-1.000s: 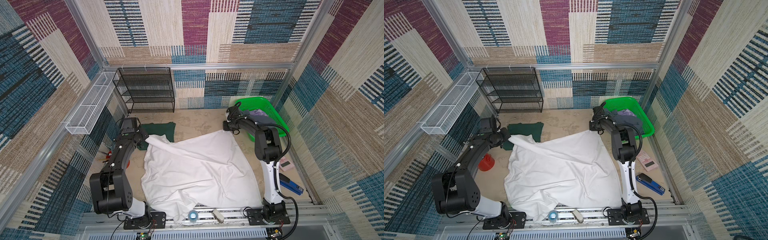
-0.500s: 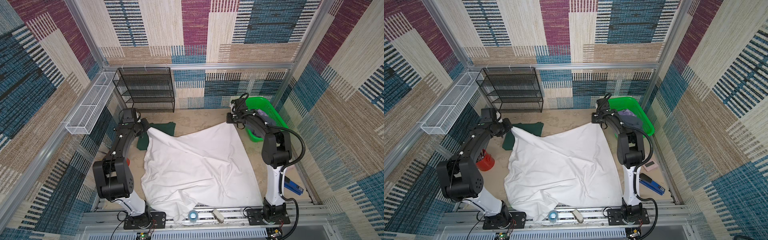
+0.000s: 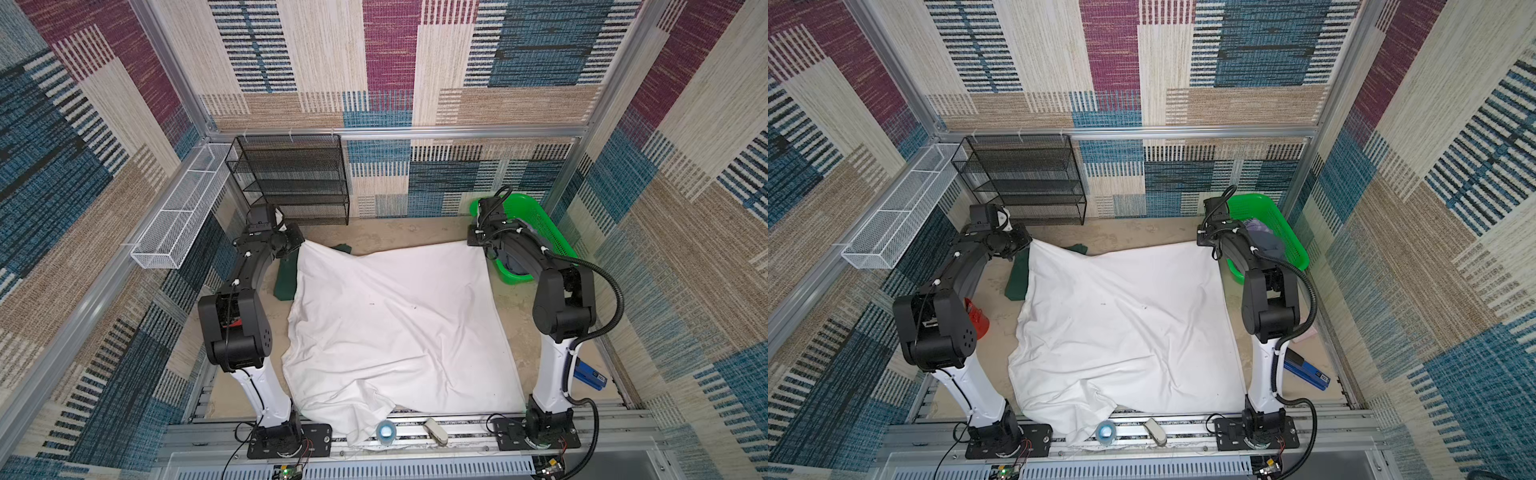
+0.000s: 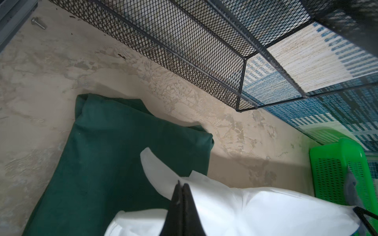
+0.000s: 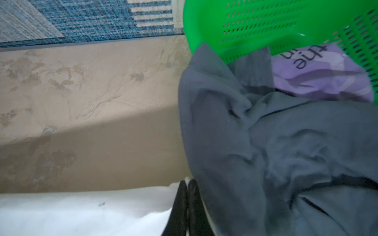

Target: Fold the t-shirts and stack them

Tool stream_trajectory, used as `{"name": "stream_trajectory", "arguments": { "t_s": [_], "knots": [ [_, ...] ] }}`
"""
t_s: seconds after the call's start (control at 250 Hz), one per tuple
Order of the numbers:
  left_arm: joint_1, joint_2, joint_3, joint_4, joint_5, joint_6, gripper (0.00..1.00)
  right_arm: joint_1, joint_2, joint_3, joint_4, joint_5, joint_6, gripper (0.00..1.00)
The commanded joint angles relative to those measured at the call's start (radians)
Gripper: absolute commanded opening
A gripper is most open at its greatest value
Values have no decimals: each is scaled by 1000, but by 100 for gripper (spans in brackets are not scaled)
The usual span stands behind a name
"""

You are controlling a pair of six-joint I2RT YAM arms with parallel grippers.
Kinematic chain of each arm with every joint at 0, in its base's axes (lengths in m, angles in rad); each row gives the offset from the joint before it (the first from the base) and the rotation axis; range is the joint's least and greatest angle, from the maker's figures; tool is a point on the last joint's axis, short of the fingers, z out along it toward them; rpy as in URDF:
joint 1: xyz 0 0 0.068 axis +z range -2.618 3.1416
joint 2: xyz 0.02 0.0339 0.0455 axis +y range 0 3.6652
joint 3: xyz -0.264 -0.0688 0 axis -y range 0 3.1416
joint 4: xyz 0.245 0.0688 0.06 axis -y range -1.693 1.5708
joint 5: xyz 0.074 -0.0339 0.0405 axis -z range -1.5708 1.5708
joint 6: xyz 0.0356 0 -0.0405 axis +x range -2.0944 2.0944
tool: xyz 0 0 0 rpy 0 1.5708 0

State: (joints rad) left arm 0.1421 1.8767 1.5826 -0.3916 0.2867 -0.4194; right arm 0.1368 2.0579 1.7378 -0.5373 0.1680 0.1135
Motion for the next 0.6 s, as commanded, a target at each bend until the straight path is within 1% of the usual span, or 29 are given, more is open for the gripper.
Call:
{"name": "stream_trajectory", "arguments": {
  "t_s": [0.0,0.064,0.128,0.22,0.28,0.488,0.596],
  "knots": [
    [1,7,28,32,-27,31,0,-3,-36,-24,69,89,-25,0],
    [1,12,44,-2,-31,28,0,-3,-59,-58,97,87,-23,0],
    [1,5,36,-29,-31,17,0,-3,-86,-110,136,45,-26,0],
    [-3,-41,-30,-30,-48,-6,0,-3,-120,-176,179,-4,-25,0],
    [-4,-82,-86,-20,-57,-20,0,-3,-145,-223,206,-12,-19,0],
    [-3,-206,-230,-23,-64,-35,0,-3,-249,-370,260,28,-10,0],
    [-4,-270,-291,-34,-62,-42,0,-4,-325,-457,289,52,-1,0]
  ]
}}
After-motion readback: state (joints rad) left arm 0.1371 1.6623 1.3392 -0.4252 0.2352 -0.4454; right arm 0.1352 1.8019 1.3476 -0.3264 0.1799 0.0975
